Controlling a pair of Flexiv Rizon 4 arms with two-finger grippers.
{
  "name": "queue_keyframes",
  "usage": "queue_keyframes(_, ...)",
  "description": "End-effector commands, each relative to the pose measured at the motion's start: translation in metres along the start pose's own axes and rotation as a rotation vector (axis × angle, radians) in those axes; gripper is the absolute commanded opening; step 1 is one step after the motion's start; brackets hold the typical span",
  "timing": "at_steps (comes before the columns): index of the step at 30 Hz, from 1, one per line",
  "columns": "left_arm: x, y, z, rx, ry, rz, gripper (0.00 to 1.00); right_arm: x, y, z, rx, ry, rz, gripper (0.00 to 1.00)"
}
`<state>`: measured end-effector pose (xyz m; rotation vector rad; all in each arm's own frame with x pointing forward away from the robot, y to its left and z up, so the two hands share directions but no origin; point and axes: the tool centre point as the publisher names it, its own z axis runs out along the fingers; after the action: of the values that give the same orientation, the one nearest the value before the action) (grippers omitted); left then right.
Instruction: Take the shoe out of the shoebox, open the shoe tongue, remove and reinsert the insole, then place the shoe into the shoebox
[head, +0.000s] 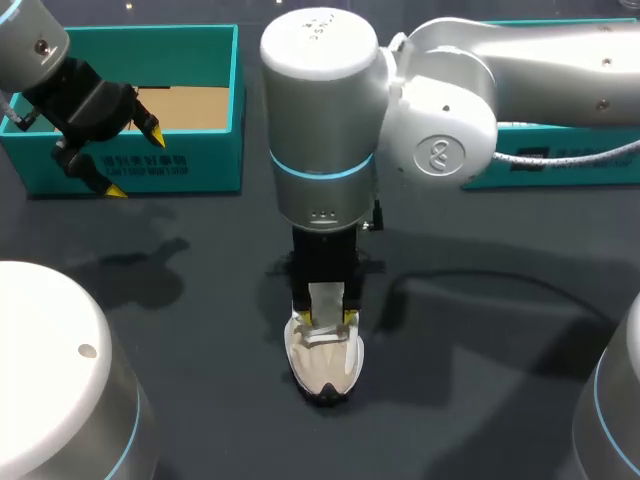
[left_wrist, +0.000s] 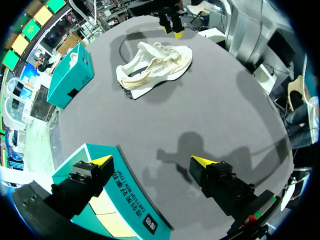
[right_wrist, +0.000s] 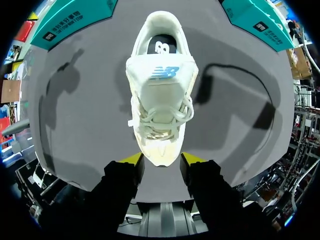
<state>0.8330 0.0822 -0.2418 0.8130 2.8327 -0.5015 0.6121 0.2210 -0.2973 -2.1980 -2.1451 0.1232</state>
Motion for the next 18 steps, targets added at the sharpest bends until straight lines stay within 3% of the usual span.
queue_keyframes(1,0.001,0.000,-0.001,-0.002,0.001,0.001,1.00,-0.002,0.000,-0.004,-0.015,-0.005,0.002,0.41)
queue_keyframes(9,0.001,0.000,-0.001,-0.002,0.001,0.001,1.00,0.002,0.026,-0.001,-0.010,-0.025,-0.033,0.39)
queue_keyframes(18,0.001,0.000,-0.001,-0.002,0.001,0.001,1.00,-0.002,0.067,0.018,-0.007,0.006,-0.069,0.34)
